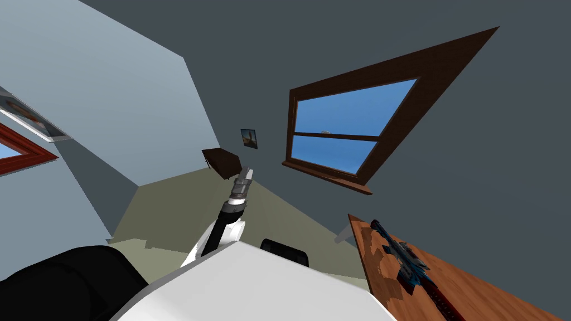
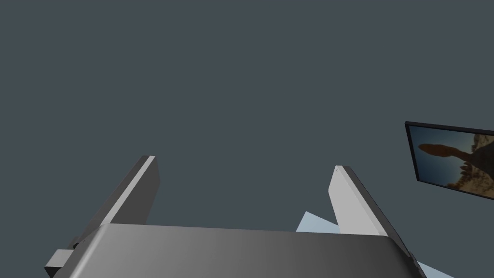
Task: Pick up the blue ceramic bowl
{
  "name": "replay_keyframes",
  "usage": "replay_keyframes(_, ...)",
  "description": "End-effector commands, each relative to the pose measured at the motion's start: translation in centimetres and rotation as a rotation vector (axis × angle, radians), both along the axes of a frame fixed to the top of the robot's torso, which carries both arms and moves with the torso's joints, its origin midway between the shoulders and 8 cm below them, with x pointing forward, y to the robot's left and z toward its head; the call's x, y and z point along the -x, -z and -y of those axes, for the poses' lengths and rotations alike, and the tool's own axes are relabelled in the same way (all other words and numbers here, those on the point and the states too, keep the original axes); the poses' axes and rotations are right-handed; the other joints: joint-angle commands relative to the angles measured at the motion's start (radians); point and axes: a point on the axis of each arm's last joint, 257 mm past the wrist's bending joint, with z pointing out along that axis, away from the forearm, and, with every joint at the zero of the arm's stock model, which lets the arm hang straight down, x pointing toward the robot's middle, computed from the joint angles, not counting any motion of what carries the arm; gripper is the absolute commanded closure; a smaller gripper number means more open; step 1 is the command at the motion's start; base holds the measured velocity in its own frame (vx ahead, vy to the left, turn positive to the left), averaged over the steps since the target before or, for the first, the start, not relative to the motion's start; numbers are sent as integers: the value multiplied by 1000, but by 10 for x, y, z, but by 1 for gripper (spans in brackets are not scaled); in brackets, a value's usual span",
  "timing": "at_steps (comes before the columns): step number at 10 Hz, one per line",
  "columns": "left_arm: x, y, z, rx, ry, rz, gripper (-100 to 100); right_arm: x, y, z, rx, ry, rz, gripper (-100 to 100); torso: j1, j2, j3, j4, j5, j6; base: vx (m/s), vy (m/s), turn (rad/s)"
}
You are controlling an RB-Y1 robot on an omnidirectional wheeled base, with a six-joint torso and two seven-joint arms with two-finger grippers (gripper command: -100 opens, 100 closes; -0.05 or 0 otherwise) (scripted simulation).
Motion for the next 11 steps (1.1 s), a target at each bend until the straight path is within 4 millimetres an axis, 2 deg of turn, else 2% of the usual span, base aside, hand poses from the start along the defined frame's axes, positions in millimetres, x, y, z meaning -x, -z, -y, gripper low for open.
replay_keyframes(1,0,0,0,0,0,0,0,0,0,0,0,0,0,100,0,0,0,0,0,0,0,0,0)
replay_keyframes(5,0,0,0,0,0,0,0,0,0,0,-1,0,0,100,-1,-1,0,0,0,0,0,0,0)
replay_keyframes(6,0,0,0,0,0,0,0,0,0,-1,-1,0,0,0,0,-1,0,0,1,0,0,0,0)
replay_keyframes(7,0,0,0,0,0,0,0,22,3,-5,-25,45,3,100,0,-1,0,0,1,0,40,-1,109)
replay_keyframes(11,0,0,0,0,0,0,0,22,3,-5,-17,15,-7,100,0,-2,-1,0,-2,-1,24,-2,12)
